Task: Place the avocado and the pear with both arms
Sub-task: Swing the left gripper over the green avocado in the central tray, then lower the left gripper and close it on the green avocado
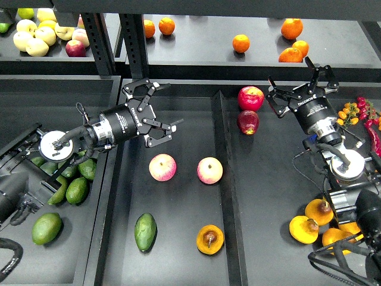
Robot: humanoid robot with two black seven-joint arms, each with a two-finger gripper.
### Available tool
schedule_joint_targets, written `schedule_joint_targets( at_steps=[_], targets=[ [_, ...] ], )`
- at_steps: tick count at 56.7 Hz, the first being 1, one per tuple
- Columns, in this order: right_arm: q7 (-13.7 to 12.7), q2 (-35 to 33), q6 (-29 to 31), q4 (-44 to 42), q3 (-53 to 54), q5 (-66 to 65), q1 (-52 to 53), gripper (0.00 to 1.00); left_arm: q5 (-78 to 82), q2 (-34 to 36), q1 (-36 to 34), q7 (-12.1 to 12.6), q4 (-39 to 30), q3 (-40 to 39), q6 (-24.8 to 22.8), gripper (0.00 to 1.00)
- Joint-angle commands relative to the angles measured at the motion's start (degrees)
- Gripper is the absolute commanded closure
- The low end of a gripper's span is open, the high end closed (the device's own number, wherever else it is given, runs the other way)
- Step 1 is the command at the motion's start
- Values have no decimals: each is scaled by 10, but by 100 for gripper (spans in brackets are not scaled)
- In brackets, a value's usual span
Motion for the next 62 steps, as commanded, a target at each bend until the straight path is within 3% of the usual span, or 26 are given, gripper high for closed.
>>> schedule_joint_targets(
  at_steps=[1, 14, 28, 62],
  targets=[
    [1, 0, 0, -1, 0, 0, 0, 1, 10, 6, -24, 0, -12, 51, 0, 14],
    [0, 0, 0, -12, 0, 0, 13, 1, 97, 3, -25, 0, -60, 129, 0, 14],
    [0, 0, 0, -11, 1, 0, 14, 1, 175, -7, -21, 0, -60, 214, 0, 14],
    [-1, 0, 0, -10, 2, 0, 11, 1, 270, -41, 20, 0, 2, 240, 0, 14]
  ],
)
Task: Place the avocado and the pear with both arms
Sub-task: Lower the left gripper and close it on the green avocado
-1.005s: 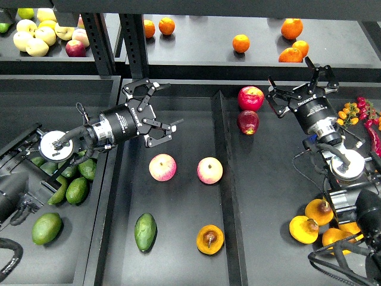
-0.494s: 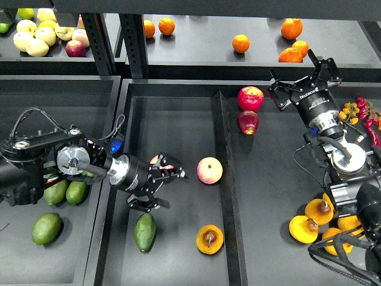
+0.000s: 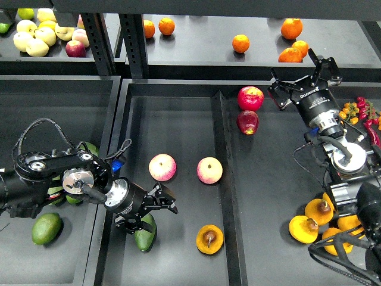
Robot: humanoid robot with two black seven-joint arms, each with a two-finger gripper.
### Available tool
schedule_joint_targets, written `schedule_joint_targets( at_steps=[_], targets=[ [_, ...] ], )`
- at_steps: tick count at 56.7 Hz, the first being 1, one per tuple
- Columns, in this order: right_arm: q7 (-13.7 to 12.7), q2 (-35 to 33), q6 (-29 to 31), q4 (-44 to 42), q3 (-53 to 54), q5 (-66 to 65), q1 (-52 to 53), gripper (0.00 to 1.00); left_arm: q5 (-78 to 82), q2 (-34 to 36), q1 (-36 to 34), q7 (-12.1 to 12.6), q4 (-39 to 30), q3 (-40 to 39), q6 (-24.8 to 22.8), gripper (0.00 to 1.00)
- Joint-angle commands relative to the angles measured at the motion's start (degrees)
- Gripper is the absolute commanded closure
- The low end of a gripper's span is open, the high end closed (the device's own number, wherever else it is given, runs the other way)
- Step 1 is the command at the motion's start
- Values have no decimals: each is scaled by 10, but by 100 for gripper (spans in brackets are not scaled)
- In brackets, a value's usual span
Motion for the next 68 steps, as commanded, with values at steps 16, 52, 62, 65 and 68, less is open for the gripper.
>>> schedule_joint_targets(
  at_steps=[16, 52, 62, 65, 68],
  targets=[
    [0, 0, 0, 3, 0, 0, -6, 1, 31, -8, 23, 0, 44, 1, 0, 14],
    [0, 0, 0, 4, 0, 0, -12, 1, 56, -44, 33, 0, 72, 2, 0, 14],
    [-1, 0, 0, 7, 0, 0, -15, 1, 88, -55, 47, 0, 98, 3, 0, 14],
    [-1, 0, 0, 7, 0, 0, -15, 1, 92, -56, 48, 0, 104, 3, 0, 14],
    [0, 0, 0, 7, 0, 1, -16, 1, 93, -58, 48, 0, 108, 2, 0, 14]
  ],
)
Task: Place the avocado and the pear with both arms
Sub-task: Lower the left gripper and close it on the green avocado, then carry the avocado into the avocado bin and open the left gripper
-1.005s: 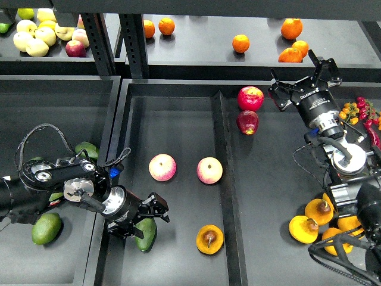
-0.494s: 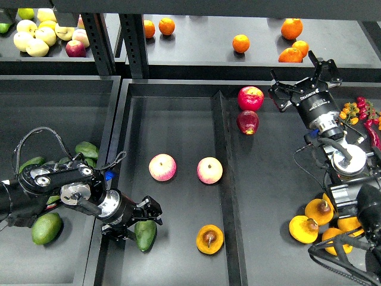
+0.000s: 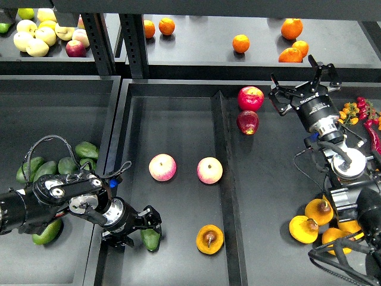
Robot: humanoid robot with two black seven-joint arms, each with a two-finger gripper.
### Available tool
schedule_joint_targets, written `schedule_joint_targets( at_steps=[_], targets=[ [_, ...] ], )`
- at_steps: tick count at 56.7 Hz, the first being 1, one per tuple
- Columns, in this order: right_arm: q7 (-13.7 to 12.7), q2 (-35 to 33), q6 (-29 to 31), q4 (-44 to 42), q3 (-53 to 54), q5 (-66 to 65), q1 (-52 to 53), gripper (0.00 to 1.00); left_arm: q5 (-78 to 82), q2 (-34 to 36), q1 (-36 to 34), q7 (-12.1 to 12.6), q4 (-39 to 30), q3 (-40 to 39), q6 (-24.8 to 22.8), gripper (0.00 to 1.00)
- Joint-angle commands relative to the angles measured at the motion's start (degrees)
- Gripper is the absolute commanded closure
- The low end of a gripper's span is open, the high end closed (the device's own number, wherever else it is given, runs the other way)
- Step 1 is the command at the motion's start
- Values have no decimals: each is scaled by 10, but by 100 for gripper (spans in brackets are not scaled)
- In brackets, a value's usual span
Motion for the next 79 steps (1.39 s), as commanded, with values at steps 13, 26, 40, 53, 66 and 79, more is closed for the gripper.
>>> schedule_joint_targets(
  at_steps=[13, 26, 40, 53, 66, 79],
  targets=[
    [-1, 0, 0, 0, 0, 1, -1, 1, 8, -19, 1, 0, 28, 0, 0, 14],
    [-1, 0, 0, 0, 0, 2, -5, 1, 14, -33, 3, 0, 42, 0, 0, 19],
    [0, 0, 0, 1, 0, 4, -6, 1, 36, -38, 4, 0, 48, -1, 0, 44],
    [-1, 0, 0, 1, 0, 4, -7, 1, 46, -46, 3, 0, 72, -12, 0, 57],
    [-1, 0, 0, 1, 0, 4, -10, 1, 58, -48, 4, 0, 74, -24, 0, 62],
    [-2, 0, 0, 1, 0, 4, -10, 1, 56, -51, -35, 0, 66, -27, 0, 62]
  ],
)
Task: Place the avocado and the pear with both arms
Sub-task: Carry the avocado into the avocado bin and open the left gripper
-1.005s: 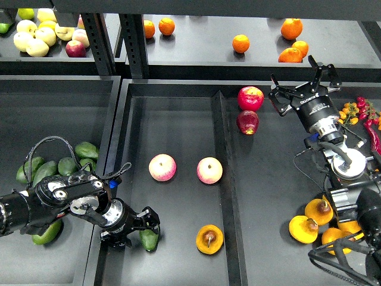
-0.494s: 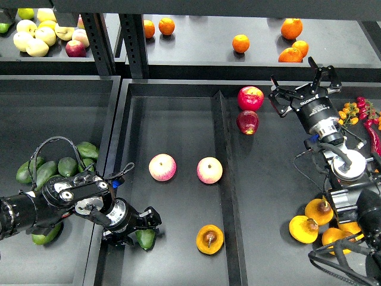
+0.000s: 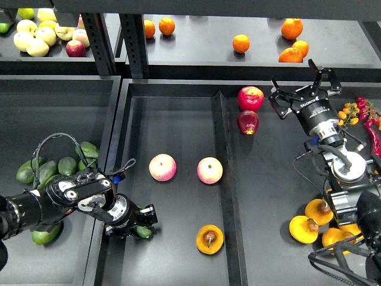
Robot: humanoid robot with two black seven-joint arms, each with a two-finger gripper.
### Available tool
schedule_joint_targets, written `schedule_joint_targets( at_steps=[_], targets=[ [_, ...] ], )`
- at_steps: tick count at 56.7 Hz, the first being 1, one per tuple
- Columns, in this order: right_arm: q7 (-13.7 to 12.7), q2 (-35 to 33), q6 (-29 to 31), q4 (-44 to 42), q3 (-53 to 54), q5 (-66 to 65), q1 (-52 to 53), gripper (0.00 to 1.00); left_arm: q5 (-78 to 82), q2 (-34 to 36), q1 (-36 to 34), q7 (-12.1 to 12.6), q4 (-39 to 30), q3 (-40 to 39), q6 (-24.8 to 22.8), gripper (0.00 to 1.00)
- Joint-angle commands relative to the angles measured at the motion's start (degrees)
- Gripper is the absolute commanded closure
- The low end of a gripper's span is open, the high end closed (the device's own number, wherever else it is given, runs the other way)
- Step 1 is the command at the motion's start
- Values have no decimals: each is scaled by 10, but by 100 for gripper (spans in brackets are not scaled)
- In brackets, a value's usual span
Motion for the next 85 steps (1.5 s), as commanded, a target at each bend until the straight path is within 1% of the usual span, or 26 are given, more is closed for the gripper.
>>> schedule_joint_targets(
  at_steps=[1, 9, 12, 13, 16, 24, 31, 53, 69, 77, 85],
  targets=[
    [-1, 0, 0, 0, 0, 0, 0, 1, -1, 2, -31, 0, -5, -1, 0, 62],
    [-3, 0, 0, 0, 0, 0, 0, 1, -3, 16, -56, 0, -12, -17, 0, 62],
    [-3, 0, 0, 0, 0, 0, 0, 1, -3, 39, -67, 0, -20, -21, 0, 62],
    [-4, 0, 0, 0, 0, 0, 0, 1, -6, 64, -79, 0, -27, -22, 0, 61],
    [-4, 0, 0, 0, 0, 0, 0, 1, -8, 86, -84, 0, -37, -25, 0, 61],
    [-4, 0, 0, 0, -1, 0, 0, 1, -13, 152, -78, 0, -63, -39, 0, 61],
    [-4, 0, 0, 0, -1, 0, -1, 1, -13, 189, -62, 0, -70, -47, 0, 61],
    [-5, 0, 0, 3, -2, 0, -3, 1, -6, 222, -23, 0, -60, -64, 0, 60],
    [-6, 0, 0, 5, -3, 0, -3, 1, -5, 223, -14, 0, -27, -64, 0, 57],
    [-6, 0, 0, 5, -3, 0, -3, 1, -5, 221, -14, 0, -21, -64, 0, 52],
    [-6, 0, 0, 5, -3, 0, -3, 1, -6, 218, -14, 0, -21, -64, 0, 42]
  ],
)
